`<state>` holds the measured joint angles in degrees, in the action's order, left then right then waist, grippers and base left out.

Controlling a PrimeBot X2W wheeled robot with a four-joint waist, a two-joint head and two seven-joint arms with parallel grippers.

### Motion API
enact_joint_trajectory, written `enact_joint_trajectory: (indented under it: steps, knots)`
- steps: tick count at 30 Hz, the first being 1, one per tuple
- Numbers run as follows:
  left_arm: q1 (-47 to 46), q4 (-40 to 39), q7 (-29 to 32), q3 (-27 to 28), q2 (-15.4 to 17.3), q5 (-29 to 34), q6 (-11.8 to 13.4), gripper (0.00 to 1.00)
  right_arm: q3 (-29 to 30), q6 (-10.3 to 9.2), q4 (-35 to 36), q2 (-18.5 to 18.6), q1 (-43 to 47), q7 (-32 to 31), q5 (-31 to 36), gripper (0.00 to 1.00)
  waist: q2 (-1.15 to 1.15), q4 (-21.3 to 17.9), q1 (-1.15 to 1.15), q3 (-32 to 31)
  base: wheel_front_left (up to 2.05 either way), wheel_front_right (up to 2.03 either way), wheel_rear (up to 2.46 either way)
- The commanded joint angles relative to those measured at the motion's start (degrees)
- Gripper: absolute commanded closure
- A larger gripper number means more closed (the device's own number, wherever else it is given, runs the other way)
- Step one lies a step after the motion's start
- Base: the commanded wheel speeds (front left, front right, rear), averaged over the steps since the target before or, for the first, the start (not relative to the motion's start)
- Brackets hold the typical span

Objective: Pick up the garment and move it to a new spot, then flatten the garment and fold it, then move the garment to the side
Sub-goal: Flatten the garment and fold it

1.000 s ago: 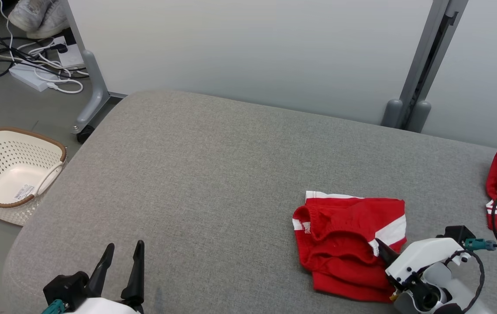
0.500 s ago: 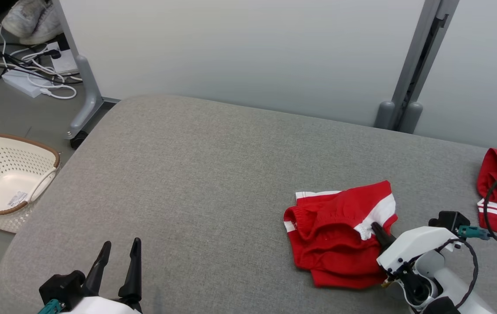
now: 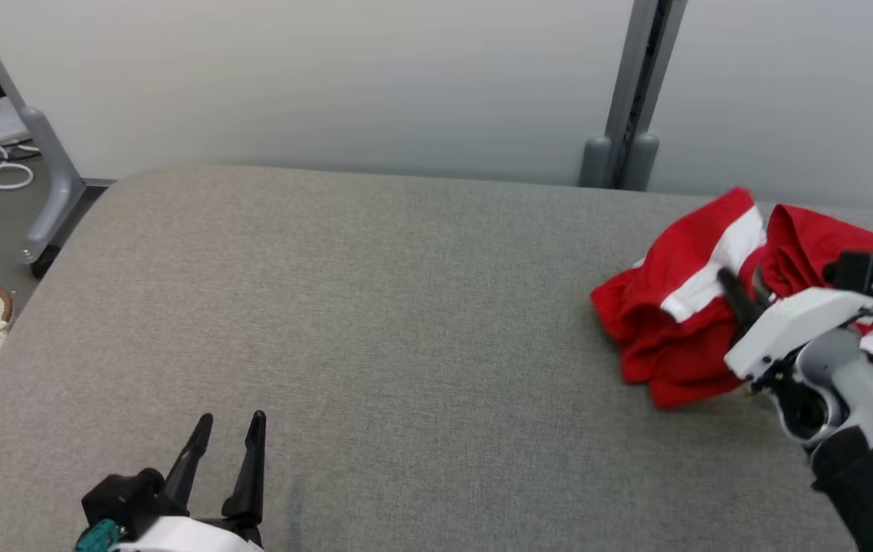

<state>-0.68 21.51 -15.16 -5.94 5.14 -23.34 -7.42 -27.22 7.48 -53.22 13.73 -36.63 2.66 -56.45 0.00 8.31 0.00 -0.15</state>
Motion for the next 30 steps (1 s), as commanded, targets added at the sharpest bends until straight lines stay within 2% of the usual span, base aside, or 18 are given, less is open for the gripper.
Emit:
enact_joint_trajectory:
  steps: [1, 12, 19, 25, 30]
  knots:
    - [-1.4, -0.5, 0.0, 0.0, 1.0, -0.4, -0.1, 0.0, -0.3, 0.05, 0.4, 1.3, -2.7, 0.6, 0.5, 1.0, 0.0, -1.9, 0.0, 3.0, 0.0, 0.0, 0.0]
    - [-7.5, -4.0, 0.0, -2.3, 6.8, -3.5, -0.1, 0.0, -2.3, 0.05, 1.7, 8.2, -16.3, 1.7, 2.7, 1.0, 0.0, -5.7, 0.0, 16.9, 0.0, 0.0, 0.0]
    - [-8.1, -4.8, 0.0, -2.9, 8.6, -4.7, -0.1, 0.0, -1.1, 0.05, -2.6, 12.1, -19.5, 2.8, 2.9, 1.0, 0.0, -7.6, 0.0, 19.5, 0.0, 0.0, 0.0]
    - [-7.2, -4.9, 0.0, -3.0, 9.1, -4.6, -0.1, 0.0, 0.3, 0.04, -9.0, 12.6, -21.7, 3.9, 5.3, 1.0, 0.0, -9.6, 0.0, 18.7, 0.0, 0.0, 0.0]
    - [-7.7, -5.2, 0.0, -3.6, 9.7, -4.6, -0.1, 0.0, 0.4, 0.04, -15.7, 10.9, -24.7, 4.9, 8.5, 1.0, 0.0, -10.6, 0.0, 19.3, 0.0, 0.0, 0.0]
